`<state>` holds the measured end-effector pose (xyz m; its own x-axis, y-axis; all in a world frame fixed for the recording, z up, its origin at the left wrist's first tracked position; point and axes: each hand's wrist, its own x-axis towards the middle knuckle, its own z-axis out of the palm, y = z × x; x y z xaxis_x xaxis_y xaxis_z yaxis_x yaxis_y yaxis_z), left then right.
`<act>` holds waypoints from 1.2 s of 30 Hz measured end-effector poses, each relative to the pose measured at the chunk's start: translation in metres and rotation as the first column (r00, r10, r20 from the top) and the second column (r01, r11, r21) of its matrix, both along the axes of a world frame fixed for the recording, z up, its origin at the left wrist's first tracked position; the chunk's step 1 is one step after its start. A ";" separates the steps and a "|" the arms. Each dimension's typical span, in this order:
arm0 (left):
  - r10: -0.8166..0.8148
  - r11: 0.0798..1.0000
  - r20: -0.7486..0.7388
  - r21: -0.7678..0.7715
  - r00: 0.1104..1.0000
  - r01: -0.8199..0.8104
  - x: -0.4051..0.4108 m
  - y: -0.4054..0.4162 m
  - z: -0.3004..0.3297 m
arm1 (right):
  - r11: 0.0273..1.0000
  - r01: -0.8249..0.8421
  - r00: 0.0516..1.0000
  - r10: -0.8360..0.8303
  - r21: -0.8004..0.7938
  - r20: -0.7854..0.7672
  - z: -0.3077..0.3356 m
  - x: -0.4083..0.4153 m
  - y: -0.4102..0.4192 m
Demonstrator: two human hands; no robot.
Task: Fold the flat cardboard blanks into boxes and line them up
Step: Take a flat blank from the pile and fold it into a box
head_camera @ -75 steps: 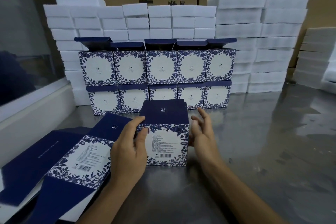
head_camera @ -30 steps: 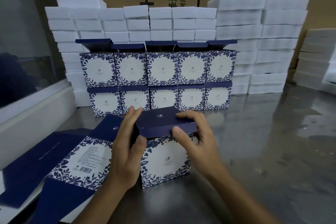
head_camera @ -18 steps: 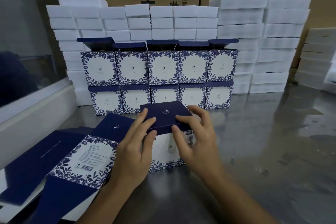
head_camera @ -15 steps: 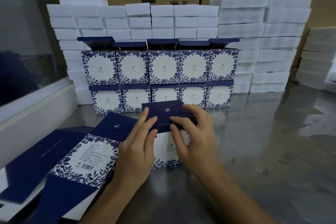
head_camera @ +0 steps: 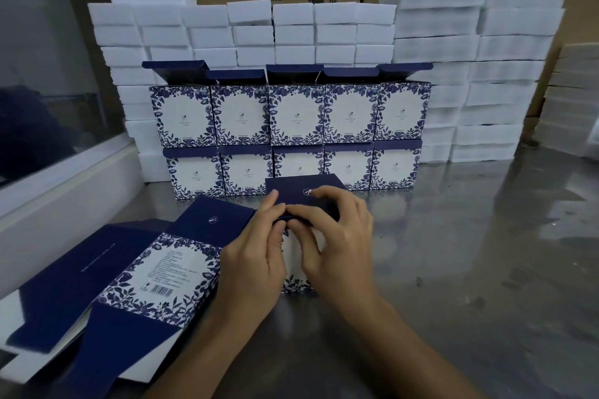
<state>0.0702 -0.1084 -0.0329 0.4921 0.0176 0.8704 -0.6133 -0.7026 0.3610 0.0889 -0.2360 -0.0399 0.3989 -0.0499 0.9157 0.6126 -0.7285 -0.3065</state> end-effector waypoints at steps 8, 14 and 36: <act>-0.019 1.000 -0.005 -0.021 1.000 0.019 0.003 0.001 -0.001 | 0.977 -0.127 0.983 0.147 0.169 -0.113 -0.004 0.004 -0.017; -0.029 0.999 -0.017 -0.028 0.999 0.028 0.005 0.004 -0.001 | 0.971 -0.094 0.984 0.124 0.220 -0.129 -0.003 0.000 -0.023; -0.002 0.943 -0.388 0.306 0.922 0.131 0.020 0.013 -0.035 | 0.945 0.174 0.894 -0.269 -0.277 -0.358 0.002 -0.003 -0.012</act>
